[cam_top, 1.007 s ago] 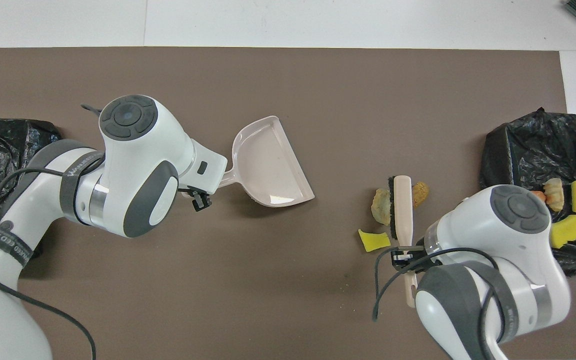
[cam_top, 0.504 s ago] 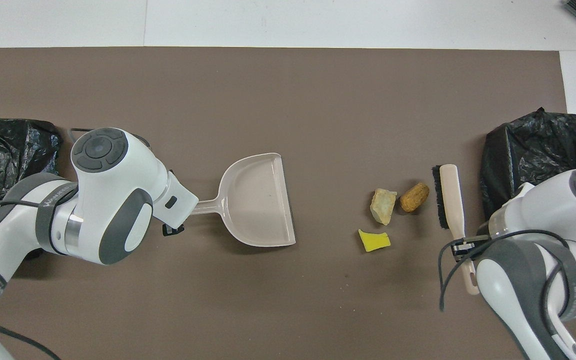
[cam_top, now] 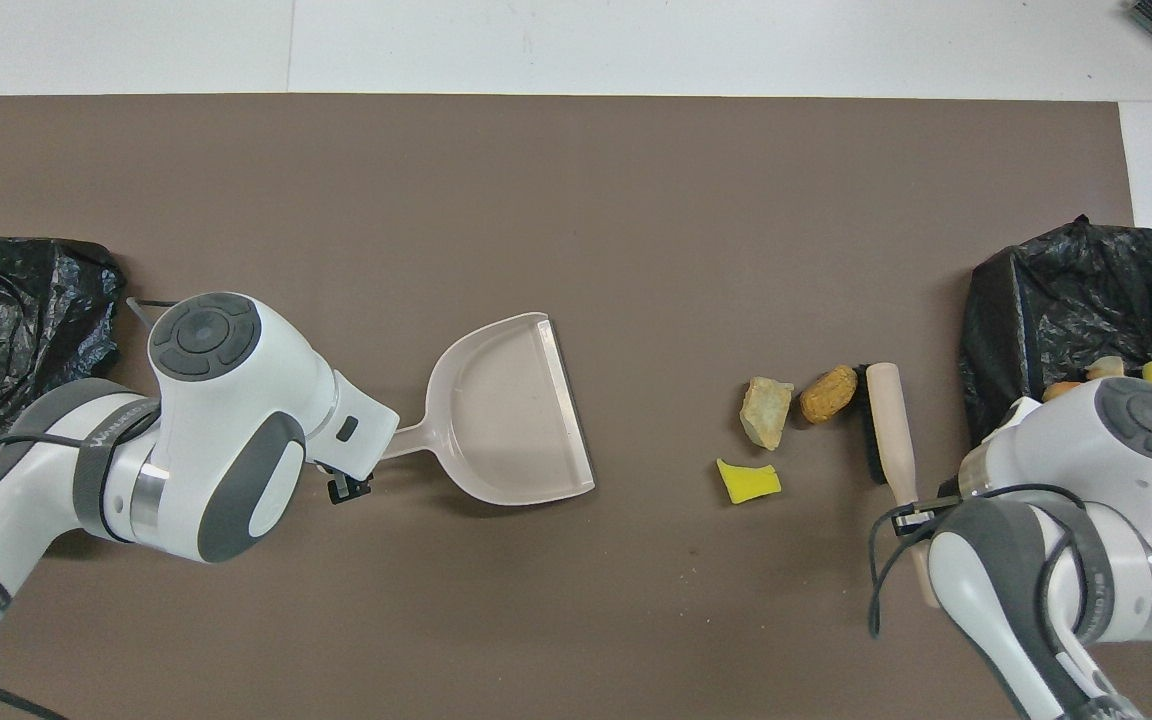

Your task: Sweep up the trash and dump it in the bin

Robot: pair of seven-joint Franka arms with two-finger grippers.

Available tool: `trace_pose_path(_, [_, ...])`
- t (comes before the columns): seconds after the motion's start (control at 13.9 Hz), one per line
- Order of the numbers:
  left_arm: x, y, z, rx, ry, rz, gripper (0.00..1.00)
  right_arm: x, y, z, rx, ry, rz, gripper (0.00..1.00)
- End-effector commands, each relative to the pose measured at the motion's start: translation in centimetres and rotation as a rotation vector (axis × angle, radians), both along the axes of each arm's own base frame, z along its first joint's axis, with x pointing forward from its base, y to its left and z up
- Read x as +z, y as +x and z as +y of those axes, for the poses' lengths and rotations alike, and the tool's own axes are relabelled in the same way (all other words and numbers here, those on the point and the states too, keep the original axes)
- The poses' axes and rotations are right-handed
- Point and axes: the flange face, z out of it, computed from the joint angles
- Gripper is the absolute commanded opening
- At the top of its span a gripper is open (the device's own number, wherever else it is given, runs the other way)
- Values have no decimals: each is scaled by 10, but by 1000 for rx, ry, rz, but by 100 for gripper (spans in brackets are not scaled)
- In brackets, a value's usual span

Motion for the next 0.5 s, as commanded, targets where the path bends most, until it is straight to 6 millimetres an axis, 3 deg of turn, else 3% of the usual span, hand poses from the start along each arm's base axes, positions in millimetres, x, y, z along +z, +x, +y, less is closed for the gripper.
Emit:
trace_pose_path(0.0, [4, -10, -2, 17, -1, -29, 100, 2, -7, 34, -43, -20, -12, 0])
trace_pose_path(0.29, [-8, -17, -21, 34, -5, -59, 100, -12, -8, 77, -86, -2, -7, 0])
trace_pose_path(0.36, [-9, -17, -21, 38, -6, -63, 96, -11, -8, 92, -102, -2, -25, 0])
trace_pose_path(0.43, [-9, -18, -20, 39, -5, -62, 81, -9, -9, 100, -114, -5, -29, 0])
